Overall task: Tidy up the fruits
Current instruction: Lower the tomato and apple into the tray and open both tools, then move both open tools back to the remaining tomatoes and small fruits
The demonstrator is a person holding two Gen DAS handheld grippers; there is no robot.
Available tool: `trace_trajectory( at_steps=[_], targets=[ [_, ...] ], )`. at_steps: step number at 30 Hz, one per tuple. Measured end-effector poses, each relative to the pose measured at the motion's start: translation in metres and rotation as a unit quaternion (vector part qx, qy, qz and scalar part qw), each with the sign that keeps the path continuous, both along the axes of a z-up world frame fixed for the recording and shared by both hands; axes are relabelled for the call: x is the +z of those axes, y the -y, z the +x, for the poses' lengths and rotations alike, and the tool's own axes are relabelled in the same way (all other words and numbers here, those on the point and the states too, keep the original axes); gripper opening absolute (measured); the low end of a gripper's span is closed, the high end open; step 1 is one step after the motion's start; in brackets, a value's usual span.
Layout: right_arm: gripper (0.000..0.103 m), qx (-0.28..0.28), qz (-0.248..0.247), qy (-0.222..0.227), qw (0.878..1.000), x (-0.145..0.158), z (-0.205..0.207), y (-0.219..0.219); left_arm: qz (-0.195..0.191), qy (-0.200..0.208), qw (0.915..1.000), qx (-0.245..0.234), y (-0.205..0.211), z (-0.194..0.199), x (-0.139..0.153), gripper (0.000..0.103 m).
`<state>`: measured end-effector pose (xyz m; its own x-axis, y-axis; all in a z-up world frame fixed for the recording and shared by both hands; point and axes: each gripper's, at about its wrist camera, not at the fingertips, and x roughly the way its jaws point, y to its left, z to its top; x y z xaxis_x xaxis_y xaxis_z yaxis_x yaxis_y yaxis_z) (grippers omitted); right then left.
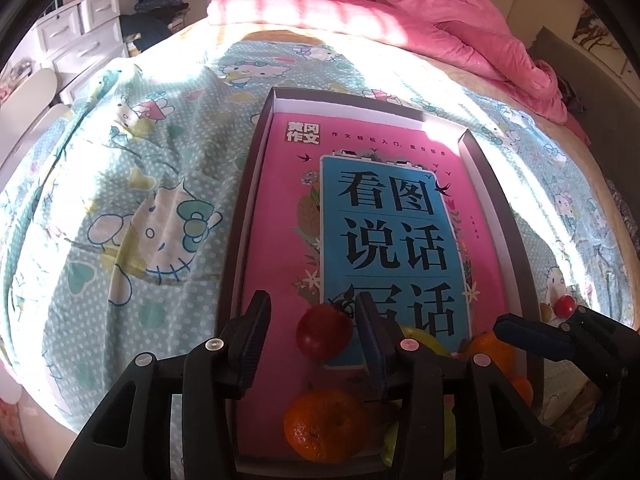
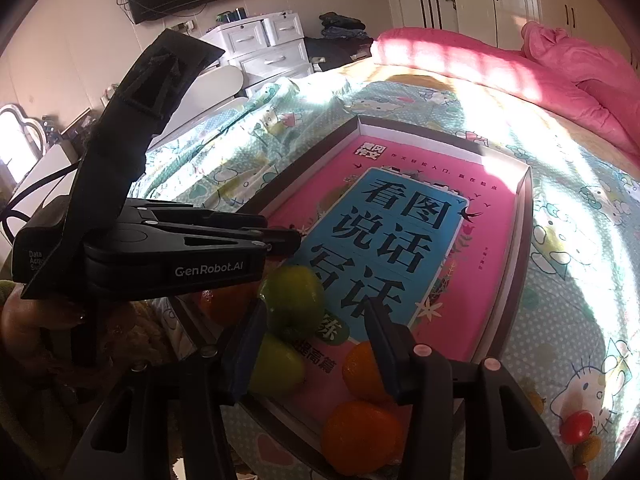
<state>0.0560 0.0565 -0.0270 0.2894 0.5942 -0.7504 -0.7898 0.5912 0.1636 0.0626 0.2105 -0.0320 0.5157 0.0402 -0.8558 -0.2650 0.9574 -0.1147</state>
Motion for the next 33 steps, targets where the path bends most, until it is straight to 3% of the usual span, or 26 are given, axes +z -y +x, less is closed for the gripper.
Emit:
trace_trajectory(
  at_steps=[3, 13, 19, 33],
  targets=[
    [0.051, -0.006, 0.003, 0.002, 1.000, 0.003, 0.001, 0.005, 0.002, 0.005, 1.0000, -0.001, 0.001, -0.002, 0.003, 0.047],
    [0.057, -0.038, 0.026, 0.015, 0.999, 0.019, 0.004, 0.029, 0.007, 0.048, 0.9987, -0.013, 0.016, -0.007, 0.026, 0.067],
    [0.060, -0.063, 0.037, 0.035, 0.997, 0.033, 0.009, 0.048, 0.015, 0.055, 0.9981, -0.025, 0.033, -0.009, 0.033, 0.074],
    [0.066, -0.109, 0.060, 0.055, 0.991, 0.055, 0.018, 0.090, 0.016, 0.076, 0.9955, -0.053, 0.072, -0.012, 0.056, 0.078]
  ],
)
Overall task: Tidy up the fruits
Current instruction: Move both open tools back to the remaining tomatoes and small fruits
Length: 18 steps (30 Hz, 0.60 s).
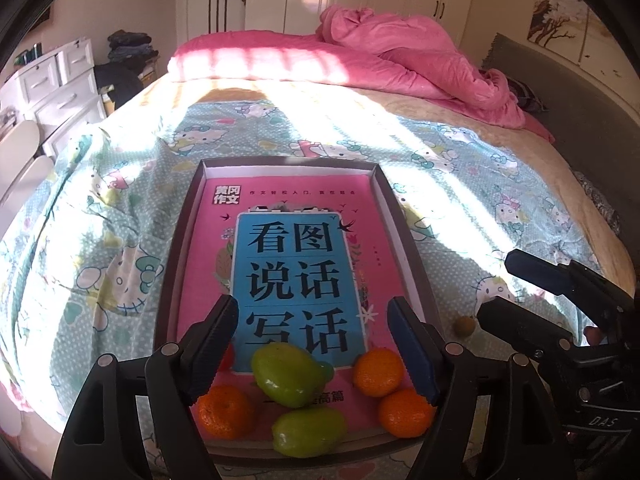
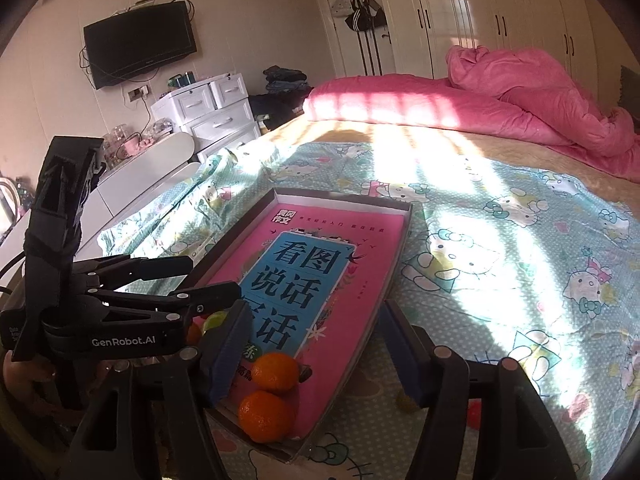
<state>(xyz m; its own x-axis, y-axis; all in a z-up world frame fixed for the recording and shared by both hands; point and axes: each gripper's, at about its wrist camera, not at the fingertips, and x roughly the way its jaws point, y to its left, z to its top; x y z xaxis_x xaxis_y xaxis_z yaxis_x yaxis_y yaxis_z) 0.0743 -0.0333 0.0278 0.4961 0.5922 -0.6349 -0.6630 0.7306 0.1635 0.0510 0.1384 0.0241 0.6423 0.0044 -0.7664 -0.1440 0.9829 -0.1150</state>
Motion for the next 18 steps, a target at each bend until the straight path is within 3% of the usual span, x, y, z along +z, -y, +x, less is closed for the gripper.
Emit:
trace_trajectory(
  at_steps=[18],
  targets=[
    [0.066, -0.059, 0.011, 0.019, 0.998, 0.016, 0.007, 0.068, -0.015, 0.005, 0.9982, -0.059, 0.051, 0.004, 0.013, 0.078]
  ],
)
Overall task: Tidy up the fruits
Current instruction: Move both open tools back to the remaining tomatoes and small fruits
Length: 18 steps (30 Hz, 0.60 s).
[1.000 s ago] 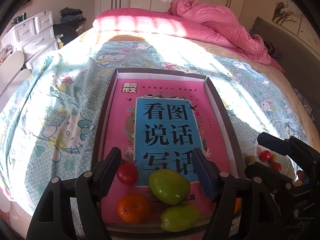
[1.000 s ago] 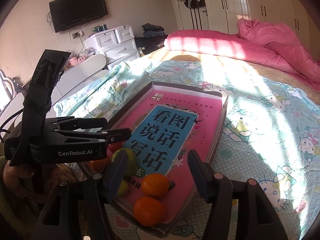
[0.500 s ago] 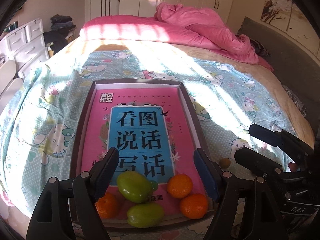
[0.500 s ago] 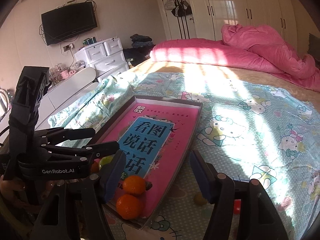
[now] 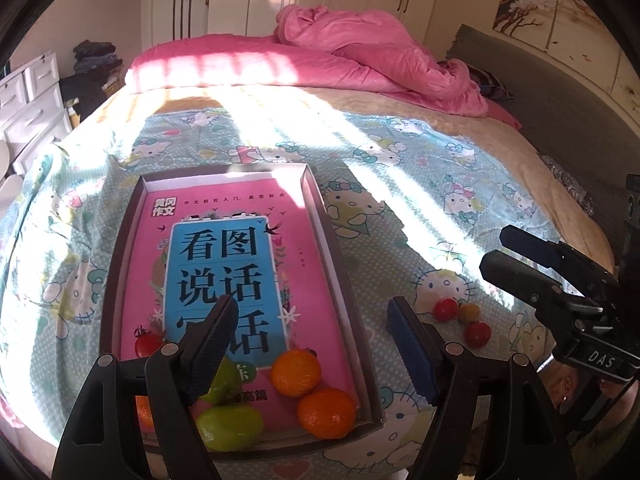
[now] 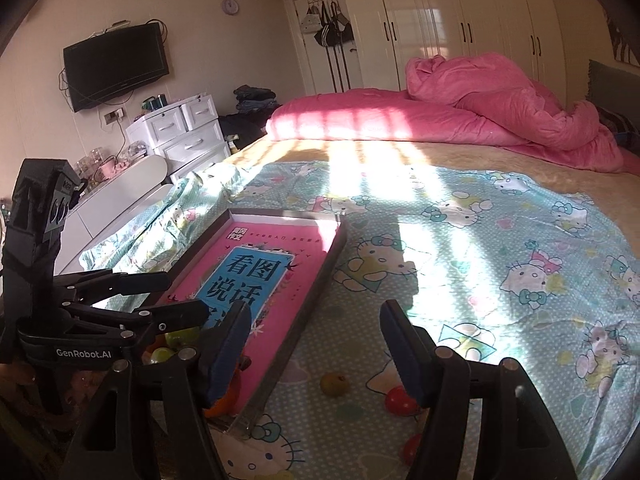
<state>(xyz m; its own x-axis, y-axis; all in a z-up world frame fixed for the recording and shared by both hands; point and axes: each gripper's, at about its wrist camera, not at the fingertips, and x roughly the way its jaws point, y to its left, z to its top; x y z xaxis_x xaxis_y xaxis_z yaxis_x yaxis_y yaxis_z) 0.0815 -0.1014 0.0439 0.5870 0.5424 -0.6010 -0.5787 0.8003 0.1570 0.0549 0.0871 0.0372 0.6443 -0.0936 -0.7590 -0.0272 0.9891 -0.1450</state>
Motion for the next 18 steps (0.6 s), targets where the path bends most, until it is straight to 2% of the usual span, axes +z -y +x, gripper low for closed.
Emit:
trace_trajectory(
  at_steps=[6, 18],
  targets=[
    [0.067, -0.031, 0.013, -0.001, 0.999, 0.005, 0.007, 0.028, 0.005, 0.001, 0.9997, -0.025, 0.020, 0.000, 0.002, 0.078],
    [0.067, -0.075, 0.004, -0.008, 0.997, -0.001, 0.009, 0.074, 0.016, -0.007, 0.9978, -0.063, 0.053, -0.003, -0.005, 0.078]
  ],
)
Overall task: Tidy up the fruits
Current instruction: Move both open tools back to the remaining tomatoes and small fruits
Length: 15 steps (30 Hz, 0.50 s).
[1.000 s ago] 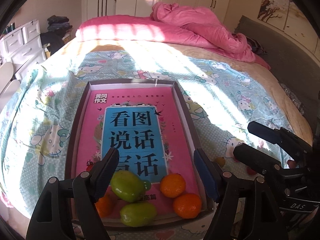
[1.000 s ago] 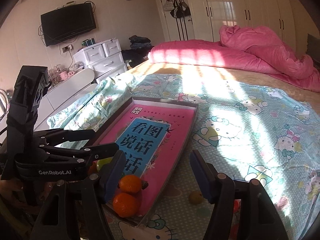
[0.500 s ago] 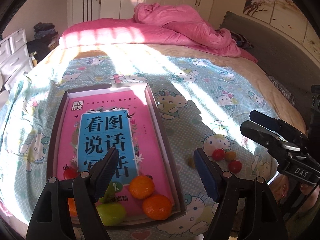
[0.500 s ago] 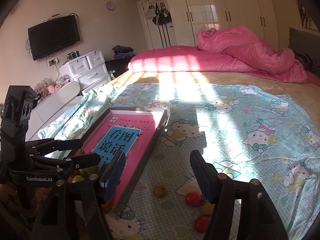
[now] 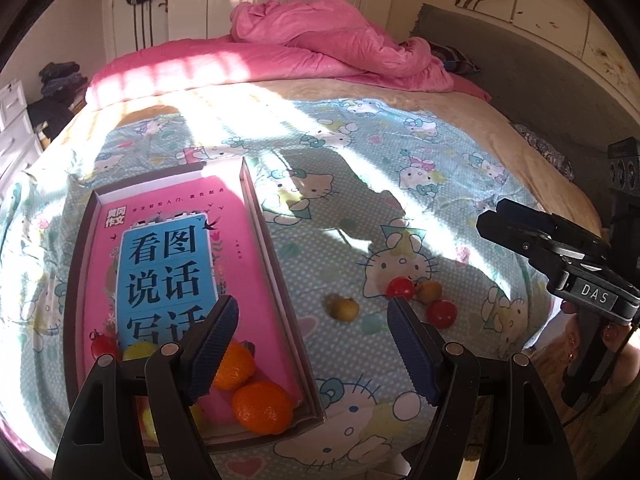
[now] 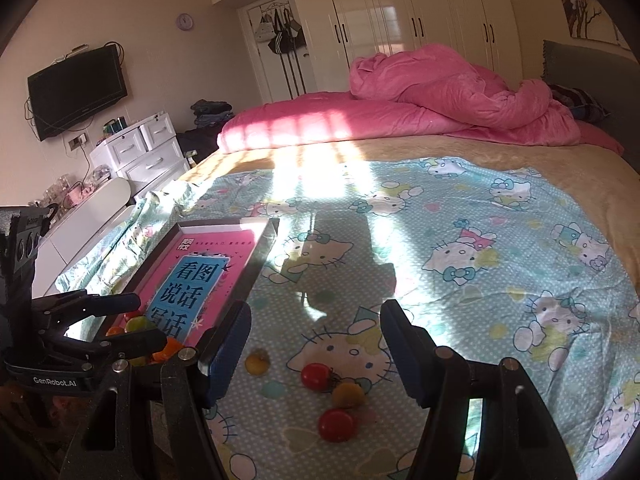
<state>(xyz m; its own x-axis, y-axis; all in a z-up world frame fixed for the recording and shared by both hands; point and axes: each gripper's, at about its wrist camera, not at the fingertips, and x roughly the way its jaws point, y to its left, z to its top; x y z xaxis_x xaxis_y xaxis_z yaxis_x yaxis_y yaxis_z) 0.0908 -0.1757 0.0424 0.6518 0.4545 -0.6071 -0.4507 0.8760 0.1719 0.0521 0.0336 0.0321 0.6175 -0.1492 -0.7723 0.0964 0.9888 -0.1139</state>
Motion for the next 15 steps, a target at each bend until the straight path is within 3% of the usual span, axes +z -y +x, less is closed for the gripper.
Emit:
trace_trajectory(
  at_steps=[15],
  targets=[
    [0.067, -0.035, -0.009, -0.043, 0.998, -0.022, 0.000, 0.042, 0.019, -0.024, 0.9989, -0.035, 0.030, 0.003, -0.016, 0.078]
  ],
)
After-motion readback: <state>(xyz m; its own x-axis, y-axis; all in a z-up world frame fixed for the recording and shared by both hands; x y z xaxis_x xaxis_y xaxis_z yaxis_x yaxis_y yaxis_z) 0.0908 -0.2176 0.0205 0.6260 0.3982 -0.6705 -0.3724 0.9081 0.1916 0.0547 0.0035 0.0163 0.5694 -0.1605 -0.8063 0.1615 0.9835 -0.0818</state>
